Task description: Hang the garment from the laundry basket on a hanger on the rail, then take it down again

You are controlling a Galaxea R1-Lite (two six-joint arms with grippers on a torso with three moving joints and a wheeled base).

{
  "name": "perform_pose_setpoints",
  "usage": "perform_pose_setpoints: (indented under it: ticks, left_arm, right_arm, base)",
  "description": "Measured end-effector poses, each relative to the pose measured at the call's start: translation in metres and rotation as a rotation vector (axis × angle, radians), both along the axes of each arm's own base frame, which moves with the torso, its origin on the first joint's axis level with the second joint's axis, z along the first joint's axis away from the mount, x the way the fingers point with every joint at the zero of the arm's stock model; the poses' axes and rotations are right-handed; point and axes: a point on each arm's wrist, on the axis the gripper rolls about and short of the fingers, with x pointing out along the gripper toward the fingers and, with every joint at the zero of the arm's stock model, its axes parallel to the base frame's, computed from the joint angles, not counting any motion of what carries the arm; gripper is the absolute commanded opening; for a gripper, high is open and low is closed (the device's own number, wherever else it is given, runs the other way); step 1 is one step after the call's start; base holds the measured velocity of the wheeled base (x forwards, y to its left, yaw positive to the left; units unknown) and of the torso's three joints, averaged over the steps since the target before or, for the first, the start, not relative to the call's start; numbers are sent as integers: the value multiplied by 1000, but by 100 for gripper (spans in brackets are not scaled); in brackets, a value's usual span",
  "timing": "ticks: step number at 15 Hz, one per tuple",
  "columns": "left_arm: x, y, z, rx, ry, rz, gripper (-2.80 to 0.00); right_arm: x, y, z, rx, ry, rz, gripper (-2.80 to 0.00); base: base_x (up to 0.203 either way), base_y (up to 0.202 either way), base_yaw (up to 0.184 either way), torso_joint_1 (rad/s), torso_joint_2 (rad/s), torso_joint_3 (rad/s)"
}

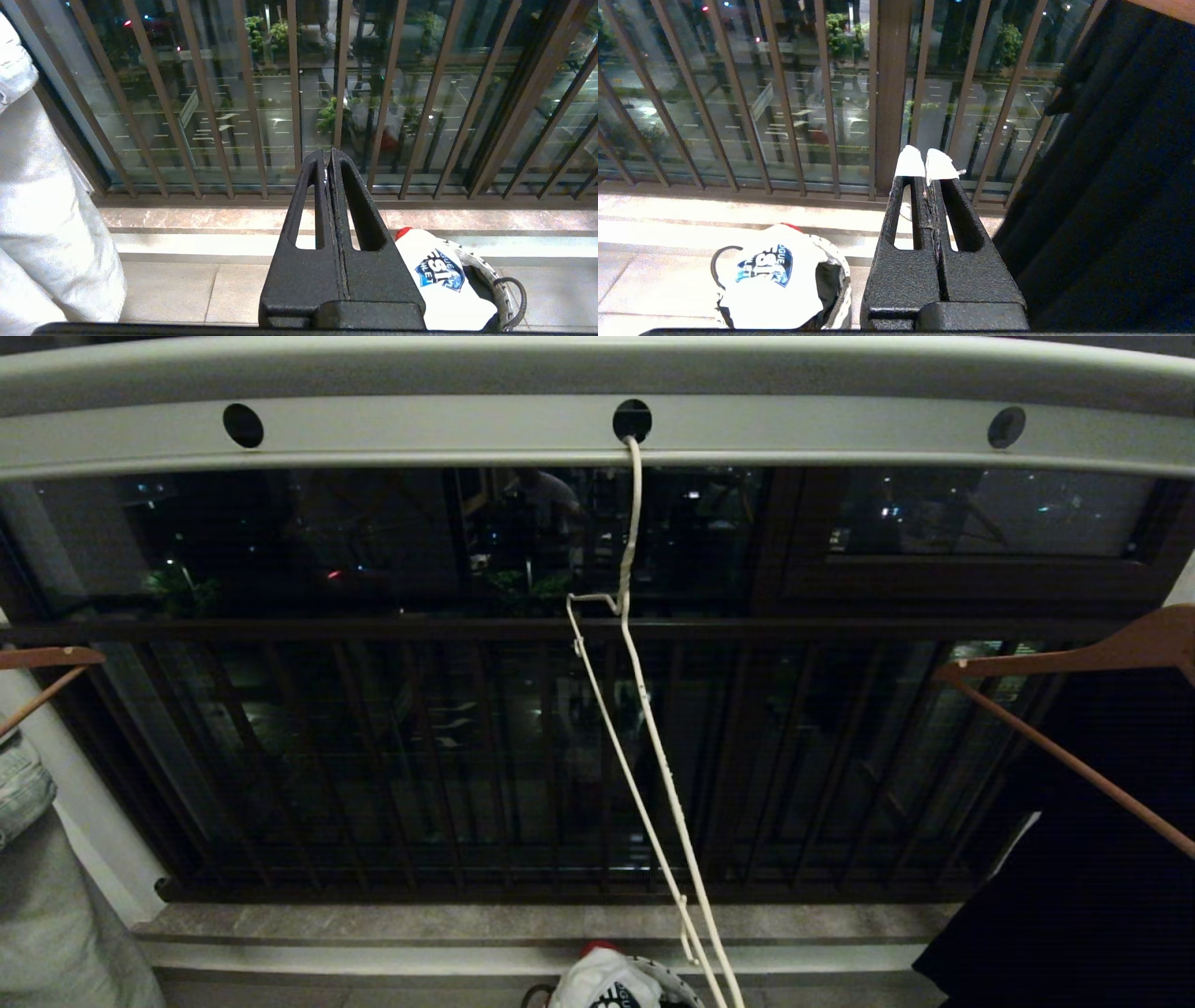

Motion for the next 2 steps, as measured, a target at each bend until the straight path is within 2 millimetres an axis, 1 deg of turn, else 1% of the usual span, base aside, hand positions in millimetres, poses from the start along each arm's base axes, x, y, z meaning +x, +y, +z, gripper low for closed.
perform_pose_setpoints:
  ticks: [2]
  left_arm:
    - [0, 0, 0, 0, 0, 0, -280]
  right_arm:
    - [0, 0, 0, 1, 0, 0, -280]
  base:
    - [0, 0, 0, 0, 0, 0]
